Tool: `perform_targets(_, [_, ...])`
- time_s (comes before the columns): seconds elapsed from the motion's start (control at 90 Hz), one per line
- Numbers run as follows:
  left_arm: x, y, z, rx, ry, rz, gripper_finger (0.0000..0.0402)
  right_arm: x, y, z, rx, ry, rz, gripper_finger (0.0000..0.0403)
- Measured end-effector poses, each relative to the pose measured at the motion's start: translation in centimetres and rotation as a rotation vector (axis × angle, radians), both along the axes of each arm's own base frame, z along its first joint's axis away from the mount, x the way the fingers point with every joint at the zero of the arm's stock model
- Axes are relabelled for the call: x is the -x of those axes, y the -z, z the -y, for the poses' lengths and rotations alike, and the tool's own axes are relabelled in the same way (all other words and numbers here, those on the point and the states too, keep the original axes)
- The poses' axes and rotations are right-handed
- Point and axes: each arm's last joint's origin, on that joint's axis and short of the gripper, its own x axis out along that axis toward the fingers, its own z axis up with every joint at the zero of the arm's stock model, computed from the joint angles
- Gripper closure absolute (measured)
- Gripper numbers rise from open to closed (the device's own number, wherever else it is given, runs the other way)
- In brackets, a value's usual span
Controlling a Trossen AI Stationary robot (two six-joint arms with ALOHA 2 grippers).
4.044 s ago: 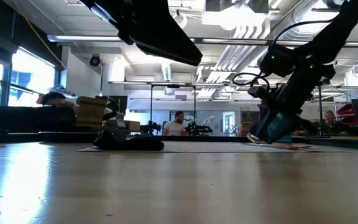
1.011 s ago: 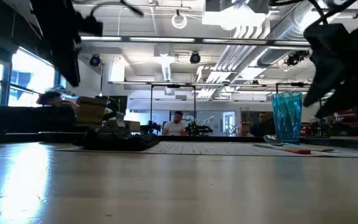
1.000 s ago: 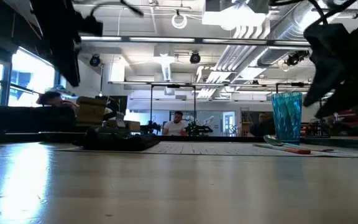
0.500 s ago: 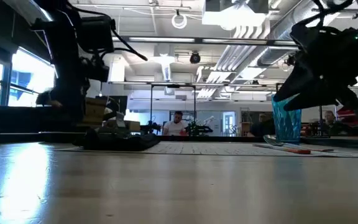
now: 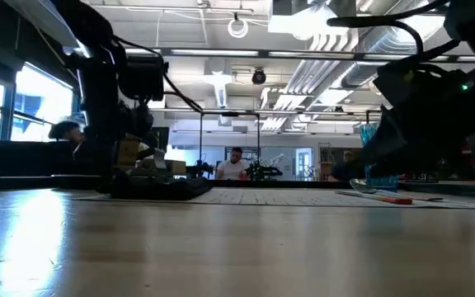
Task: Set table place
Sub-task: Put the orange plate on the gray table mat
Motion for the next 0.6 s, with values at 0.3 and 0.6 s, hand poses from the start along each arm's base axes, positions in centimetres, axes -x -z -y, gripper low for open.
perform_targets(0.3, [0.1,2.3,-2.3,-0.027,-0.134,-0.034,0.0219,-0.1,0.2,-0.1,0.0,0.0,0.0,0.0261])
perform_targets(0.6, [0.0,3.8,-2.6,-0.004,-0.131,-0.091,0.0355,-0.1,0.2,-0.1,-0.002,-0.002,0.0,0.0261])
